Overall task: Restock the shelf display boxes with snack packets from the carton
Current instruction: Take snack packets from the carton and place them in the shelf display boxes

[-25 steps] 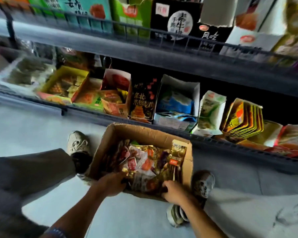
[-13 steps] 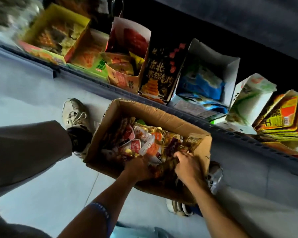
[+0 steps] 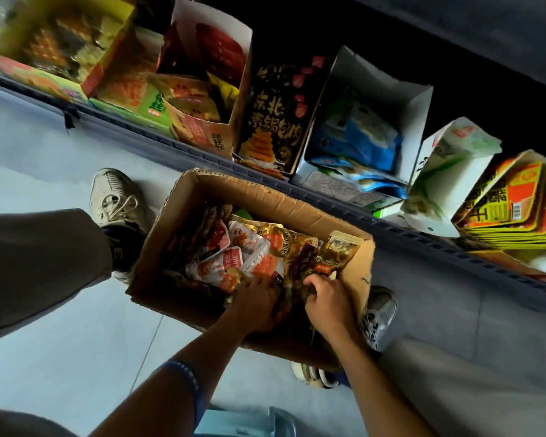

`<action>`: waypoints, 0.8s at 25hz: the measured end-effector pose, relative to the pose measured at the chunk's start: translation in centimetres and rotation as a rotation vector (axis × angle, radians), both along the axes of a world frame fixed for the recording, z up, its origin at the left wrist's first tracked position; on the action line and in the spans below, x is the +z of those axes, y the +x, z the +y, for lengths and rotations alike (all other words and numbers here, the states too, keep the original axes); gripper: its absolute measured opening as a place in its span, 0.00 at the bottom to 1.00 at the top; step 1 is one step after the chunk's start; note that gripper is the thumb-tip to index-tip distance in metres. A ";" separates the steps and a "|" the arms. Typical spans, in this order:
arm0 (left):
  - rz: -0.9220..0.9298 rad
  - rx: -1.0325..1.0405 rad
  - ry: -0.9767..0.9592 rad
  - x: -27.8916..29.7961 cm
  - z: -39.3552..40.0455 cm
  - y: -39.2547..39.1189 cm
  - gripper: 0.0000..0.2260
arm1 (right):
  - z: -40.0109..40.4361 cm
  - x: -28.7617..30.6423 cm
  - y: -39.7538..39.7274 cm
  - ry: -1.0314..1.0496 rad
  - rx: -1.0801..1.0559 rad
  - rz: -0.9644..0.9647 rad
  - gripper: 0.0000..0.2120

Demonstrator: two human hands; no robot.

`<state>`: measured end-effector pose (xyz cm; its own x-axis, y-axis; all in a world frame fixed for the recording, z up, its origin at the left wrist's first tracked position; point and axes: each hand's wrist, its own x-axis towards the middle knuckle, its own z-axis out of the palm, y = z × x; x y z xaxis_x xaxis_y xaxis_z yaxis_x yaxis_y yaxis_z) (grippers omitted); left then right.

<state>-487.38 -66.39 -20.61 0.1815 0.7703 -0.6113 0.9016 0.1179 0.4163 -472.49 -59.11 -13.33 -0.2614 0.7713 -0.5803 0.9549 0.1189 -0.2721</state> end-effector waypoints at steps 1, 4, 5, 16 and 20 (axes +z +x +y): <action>0.088 -0.057 -0.003 0.2 0.1 0.1 0.27 | -0.1 0.0 0.1 0.001 -0.009 0.009 0.17; 0.128 -0.030 -0.095 0.7 0.1 0.4 0.26 | -0.3 0.4 0.3 -0.001 -0.017 0.020 0.16; 0.105 -0.006 -0.094 0.5 0.1 0.5 0.25 | -0.4 0.5 0.4 -0.002 -0.019 0.029 0.16; 0.157 -0.106 -0.121 0.7 1.5 -0.3 0.20 | -0.8 0.7 0.9 0.006 -0.016 0.087 0.14; -0.169 0.155 -0.103 2.8 1.2 -3.2 0.28 | -0.3 1.5 0.6 -0.035 -0.173 0.117 0.12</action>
<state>-490.58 -65.21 -17.79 0.1727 0.7322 -0.6588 0.7881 0.2985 0.5383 -471.93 -59.37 -11.82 -0.1942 0.7907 -0.5806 0.9219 -0.0552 -0.3836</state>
